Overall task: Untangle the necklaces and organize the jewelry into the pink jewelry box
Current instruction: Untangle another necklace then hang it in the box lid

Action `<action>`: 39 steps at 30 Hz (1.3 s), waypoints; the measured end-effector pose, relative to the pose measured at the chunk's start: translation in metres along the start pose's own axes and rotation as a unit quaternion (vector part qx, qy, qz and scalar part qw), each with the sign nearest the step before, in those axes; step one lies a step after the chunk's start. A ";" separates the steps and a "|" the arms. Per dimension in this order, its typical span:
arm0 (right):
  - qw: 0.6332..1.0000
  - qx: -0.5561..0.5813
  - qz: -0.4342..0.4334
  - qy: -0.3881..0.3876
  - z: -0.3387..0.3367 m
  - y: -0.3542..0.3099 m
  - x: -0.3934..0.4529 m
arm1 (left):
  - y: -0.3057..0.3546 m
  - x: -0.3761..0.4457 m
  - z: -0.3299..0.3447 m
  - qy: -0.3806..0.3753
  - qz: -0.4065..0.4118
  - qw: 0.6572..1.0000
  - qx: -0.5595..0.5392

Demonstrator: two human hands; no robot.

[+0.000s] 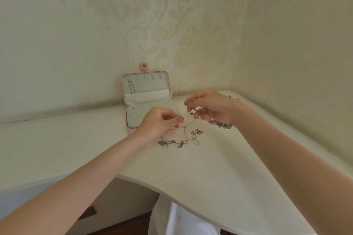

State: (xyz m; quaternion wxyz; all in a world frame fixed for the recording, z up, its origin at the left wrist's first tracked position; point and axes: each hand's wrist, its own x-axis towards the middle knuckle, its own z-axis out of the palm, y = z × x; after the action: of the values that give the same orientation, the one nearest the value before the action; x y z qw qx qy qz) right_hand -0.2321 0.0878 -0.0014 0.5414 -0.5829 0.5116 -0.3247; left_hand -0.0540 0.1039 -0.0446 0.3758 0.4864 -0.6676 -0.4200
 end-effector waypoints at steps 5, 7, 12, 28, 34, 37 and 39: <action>0.999 -0.003 0.015 0.035 -0.009 -0.003 -0.003 | -0.005 -0.002 0.000 -0.024 -0.012 0.999 0.047; 0.998 -0.021 0.029 0.059 -0.013 -0.002 -0.005 | -0.004 -0.001 -0.001 -0.016 -0.009 0.999 0.040; 0.973 -0.216 0.074 0.032 -0.013 0.002 -0.013 | -0.004 0.000 -0.005 -0.005 0.005 0.998 0.069; 0.948 -0.318 0.005 -0.025 0.020 0.033 -0.023 | -0.027 -0.020 0.004 -0.064 0.007 0.996 0.059; 0.948 -0.307 -0.087 -0.016 0.031 0.034 -0.015 | -0.025 -0.018 0.001 -0.064 -0.014 0.998 0.001; 0.950 -0.299 -0.088 -0.018 0.030 0.033 -0.012 | -0.025 -0.018 -0.002 -0.053 -0.046 0.996 -0.054; 0.949 -0.302 -0.087 -0.028 0.030 0.031 -0.010 | -0.023 -0.018 -0.003 -0.054 -0.055 0.995 -0.057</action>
State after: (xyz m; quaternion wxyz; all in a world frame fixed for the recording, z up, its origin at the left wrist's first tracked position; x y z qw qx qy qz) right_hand -0.2148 0.1100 -0.0356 0.3237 -0.7701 0.5179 -0.1841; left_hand -0.0392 0.1166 -0.0666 0.3427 0.4769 -0.6339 -0.5033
